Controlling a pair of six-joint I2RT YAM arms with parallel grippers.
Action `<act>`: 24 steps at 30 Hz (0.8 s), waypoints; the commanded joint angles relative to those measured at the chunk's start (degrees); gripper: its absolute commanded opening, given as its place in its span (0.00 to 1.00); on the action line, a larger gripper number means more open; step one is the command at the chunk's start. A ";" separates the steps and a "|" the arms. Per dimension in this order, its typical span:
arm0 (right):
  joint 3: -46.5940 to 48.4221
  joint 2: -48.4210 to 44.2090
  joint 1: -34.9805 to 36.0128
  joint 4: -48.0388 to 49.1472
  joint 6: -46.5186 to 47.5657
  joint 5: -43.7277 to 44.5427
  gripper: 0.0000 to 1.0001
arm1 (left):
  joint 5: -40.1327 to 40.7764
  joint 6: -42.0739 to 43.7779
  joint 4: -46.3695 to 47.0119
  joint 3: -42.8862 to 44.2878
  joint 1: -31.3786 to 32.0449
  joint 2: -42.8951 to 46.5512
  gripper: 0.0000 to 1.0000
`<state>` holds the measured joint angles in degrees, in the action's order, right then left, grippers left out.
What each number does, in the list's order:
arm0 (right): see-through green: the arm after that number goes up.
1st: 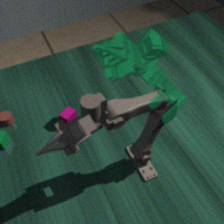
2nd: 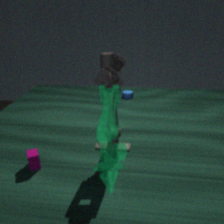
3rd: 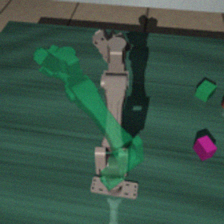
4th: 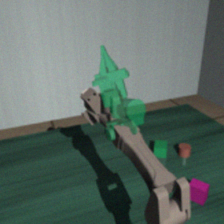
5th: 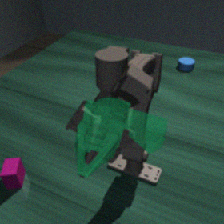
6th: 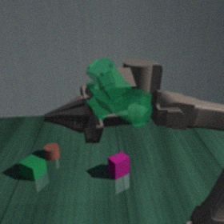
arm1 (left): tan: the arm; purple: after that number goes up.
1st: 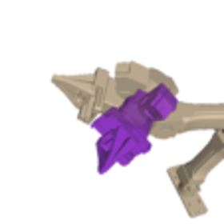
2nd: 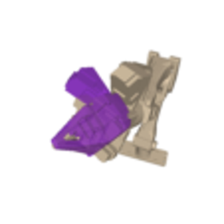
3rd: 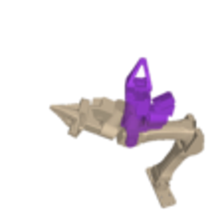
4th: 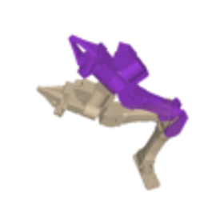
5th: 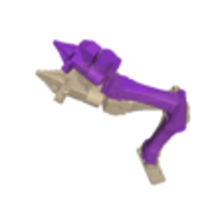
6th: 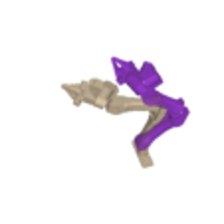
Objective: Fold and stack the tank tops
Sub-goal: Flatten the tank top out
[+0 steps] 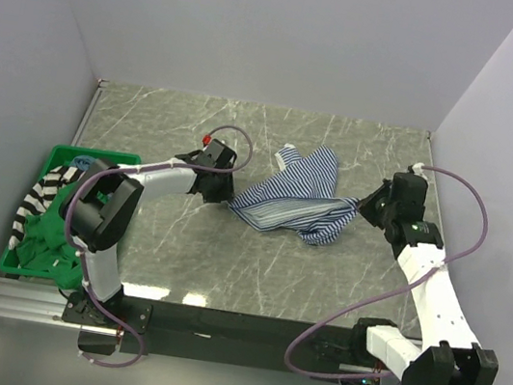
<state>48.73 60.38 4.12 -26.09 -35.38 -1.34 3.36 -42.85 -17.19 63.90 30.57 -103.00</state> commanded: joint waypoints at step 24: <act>-4.17 -0.61 -3.94 5.61 0.66 -3.84 0.00 | -7.57 0.49 2.69 1.05 0.37 -3.96 0.38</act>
<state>44.64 60.99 0.71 -22.76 -35.07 -4.69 -3.38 -42.89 -15.22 63.99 30.59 -105.43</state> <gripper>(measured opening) 0.007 0.399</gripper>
